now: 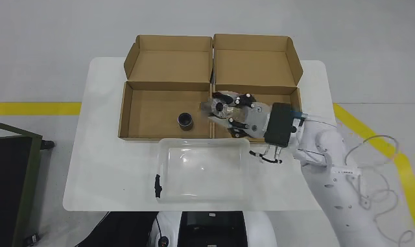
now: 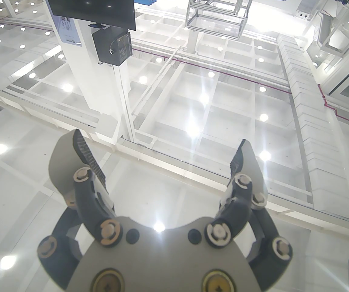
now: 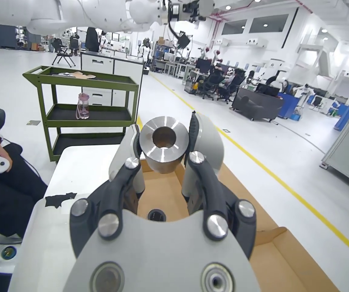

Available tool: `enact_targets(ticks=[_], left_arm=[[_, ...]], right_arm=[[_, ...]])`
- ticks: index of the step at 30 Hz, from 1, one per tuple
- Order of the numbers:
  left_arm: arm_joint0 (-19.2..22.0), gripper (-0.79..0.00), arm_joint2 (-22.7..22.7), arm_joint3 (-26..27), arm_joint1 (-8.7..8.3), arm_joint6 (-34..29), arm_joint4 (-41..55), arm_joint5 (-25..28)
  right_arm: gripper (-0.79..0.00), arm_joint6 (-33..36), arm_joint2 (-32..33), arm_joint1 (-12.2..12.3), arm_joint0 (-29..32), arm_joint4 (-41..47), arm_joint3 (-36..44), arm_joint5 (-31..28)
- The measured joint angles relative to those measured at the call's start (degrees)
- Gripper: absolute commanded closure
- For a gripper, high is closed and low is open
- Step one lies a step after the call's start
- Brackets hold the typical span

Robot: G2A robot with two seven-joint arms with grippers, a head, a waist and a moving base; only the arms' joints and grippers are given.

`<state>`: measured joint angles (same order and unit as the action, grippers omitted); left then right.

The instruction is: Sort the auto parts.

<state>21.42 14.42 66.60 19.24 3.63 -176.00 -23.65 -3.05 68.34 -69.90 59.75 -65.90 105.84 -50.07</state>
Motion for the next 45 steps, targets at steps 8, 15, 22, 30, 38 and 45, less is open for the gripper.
enact_targets(ticks=[8, 15, 22, 30, 38, 45], left_arm=[[0.0, -0.785, 0.0, 0.0, 0.0, 0.0, 0.0, 0.0], [0.0, -0.785, 0.0, 0.0, 0.0, 0.0, 0.0, 0.0], [0.0, -0.785, 0.0, 0.0, 0.0, 0.0, 0.0, 0.0], [0.0, -0.785, 0.0, 0.0, 0.0, 0.0, 0.0, 0.0], [0.0, -0.785, 0.0, 0.0, 0.0, 0.0, 0.0, 0.0], [0.0, -0.785, 0.0, 0.0, 0.0, 0.0, 0.0, 0.0]], right_arm=[[0.0, 8.7, -3.8, -0.1, -1.1, 2.2, -3.4, 1.0], [0.0, 16.9, -6.6, -0.2, -1.6, 1.6, -5.2, 4.9], [0.0, 23.5, -9.8, -0.7, -3.7, 1.1, -7.5, 8.4], [0.0, 30.1, -14.4, -1.8, -7.7, 1.1, -11.8, 12.3], [0.0, 33.6, -18.6, -3.1, -11.6, 0.9, -16.6, 15.2], [0.0, 34.9, -20.2, -3.9, -13.6, 1.0, -19.4, 17.2]])
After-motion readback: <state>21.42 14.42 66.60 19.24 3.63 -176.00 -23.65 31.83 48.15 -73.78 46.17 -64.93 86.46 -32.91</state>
